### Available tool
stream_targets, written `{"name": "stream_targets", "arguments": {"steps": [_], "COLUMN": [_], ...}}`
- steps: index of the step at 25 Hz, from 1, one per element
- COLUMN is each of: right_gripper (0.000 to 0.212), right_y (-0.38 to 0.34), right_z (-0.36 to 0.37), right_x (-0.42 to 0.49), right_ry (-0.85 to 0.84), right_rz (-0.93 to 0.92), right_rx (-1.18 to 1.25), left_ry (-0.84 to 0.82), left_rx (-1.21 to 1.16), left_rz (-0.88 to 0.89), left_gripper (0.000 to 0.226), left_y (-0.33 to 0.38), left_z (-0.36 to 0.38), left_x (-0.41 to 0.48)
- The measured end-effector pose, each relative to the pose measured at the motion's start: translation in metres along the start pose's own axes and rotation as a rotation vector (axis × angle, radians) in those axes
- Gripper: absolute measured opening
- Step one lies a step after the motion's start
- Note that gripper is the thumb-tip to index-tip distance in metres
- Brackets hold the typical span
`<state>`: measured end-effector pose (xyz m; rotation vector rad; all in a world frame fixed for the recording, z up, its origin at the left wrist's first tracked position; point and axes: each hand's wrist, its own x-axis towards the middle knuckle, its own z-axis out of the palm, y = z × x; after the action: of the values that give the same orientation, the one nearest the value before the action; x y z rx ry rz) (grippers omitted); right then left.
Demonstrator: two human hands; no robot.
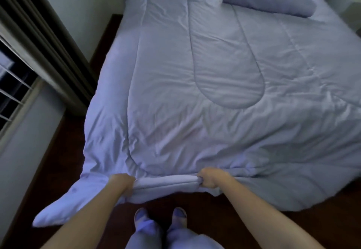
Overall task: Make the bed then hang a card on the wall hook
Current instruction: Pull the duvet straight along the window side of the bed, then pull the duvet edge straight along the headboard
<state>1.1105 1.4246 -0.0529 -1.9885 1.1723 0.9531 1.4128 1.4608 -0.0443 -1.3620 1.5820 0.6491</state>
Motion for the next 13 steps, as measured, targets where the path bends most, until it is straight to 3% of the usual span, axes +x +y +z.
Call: {"name": "stream_targets", "arguments": {"steps": [3, 7, 13], "right_gripper": [0.051, 0.068, 0.079], "right_y": [-0.008, -0.037, -0.093], "right_z": [-0.004, -0.044, -0.136], "right_x": [0.001, -0.002, 0.001], "right_ry": [0.124, 0.475, 0.639], "right_rz": [0.109, 0.167, 0.09], "right_rx": [0.078, 0.138, 0.167], "left_ry": [0.144, 0.496, 0.741], "left_rx": [0.017, 0.029, -0.213], "left_rz": [-0.01, -0.07, -0.039], "left_gripper": [0.069, 0.064, 0.067], "left_y": [-0.013, -0.03, -0.072], "left_z": [-0.017, -0.07, -0.122], "left_x": [-0.005, -0.018, -0.046]}}
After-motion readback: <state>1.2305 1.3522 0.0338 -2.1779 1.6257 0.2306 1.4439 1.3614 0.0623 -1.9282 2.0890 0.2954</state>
